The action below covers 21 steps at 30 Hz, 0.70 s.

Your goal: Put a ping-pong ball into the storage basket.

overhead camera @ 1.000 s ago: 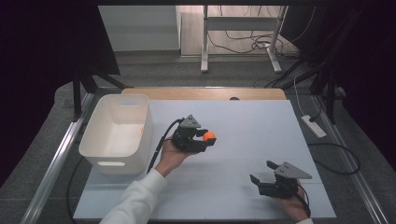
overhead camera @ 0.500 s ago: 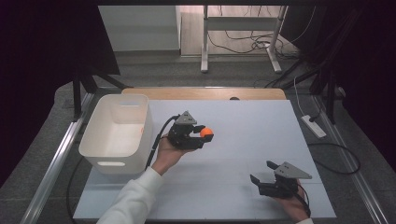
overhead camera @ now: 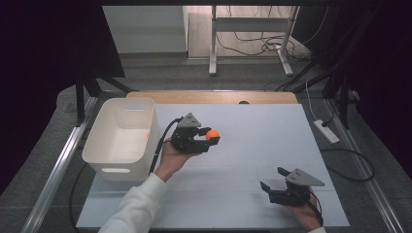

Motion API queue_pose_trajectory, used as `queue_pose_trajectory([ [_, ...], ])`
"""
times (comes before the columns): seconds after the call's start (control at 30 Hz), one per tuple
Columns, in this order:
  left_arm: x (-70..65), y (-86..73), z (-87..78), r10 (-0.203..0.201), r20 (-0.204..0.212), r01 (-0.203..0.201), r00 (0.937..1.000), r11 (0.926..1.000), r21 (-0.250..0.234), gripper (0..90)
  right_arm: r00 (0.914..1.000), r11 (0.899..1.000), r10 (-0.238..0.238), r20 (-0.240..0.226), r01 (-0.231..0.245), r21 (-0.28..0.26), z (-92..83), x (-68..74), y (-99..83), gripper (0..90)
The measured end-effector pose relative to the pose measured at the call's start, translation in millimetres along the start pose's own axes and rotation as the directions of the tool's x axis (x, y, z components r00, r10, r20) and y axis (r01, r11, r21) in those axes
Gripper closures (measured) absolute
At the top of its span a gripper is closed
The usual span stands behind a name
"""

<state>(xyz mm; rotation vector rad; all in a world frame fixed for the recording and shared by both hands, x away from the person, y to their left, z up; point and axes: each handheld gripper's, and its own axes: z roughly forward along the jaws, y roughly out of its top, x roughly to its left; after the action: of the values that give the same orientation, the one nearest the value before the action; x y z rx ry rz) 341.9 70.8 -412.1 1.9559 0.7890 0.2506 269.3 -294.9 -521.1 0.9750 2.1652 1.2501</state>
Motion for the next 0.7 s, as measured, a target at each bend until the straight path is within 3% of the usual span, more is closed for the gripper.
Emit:
queue_pose_trajectory([
  [0.7,7.9,7.0,-28.6,-0.008,-0.03,0.006,0.9995,0.9975,-0.071,50.8,1.0,1.0,0.0,0.007,0.0,-0.002,-0.1,-0.5,0.2,14.7],
])
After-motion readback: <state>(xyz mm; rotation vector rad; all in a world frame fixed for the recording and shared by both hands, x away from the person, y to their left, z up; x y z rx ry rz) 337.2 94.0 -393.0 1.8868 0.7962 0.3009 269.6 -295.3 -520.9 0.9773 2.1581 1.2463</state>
